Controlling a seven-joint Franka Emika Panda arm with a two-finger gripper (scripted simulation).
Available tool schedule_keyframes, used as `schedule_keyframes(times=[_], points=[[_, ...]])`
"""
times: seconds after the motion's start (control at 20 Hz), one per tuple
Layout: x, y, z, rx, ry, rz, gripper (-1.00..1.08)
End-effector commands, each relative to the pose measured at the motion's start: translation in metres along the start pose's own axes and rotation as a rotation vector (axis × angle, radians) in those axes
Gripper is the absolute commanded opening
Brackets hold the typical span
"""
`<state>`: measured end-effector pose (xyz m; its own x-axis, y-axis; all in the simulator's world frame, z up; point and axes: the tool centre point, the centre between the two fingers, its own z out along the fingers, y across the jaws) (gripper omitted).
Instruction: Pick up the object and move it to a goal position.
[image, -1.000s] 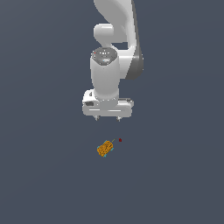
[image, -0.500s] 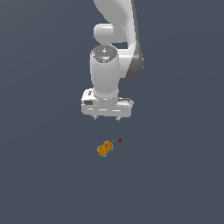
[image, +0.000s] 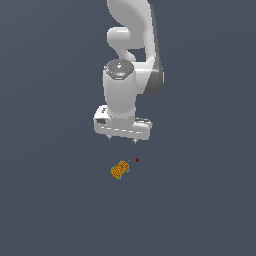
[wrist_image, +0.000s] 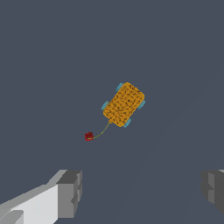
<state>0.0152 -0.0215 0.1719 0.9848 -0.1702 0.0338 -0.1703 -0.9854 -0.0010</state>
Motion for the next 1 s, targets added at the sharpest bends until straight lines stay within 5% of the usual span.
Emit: schedule_keyframes(times=[0.0, 0.95], points=[[0.003, -0.001, 0.007, 0.001, -0.003, 0.044, 1.0], [0.033, -0.012, 0.084, -0.004, -0.028, 0.527, 1.0]])
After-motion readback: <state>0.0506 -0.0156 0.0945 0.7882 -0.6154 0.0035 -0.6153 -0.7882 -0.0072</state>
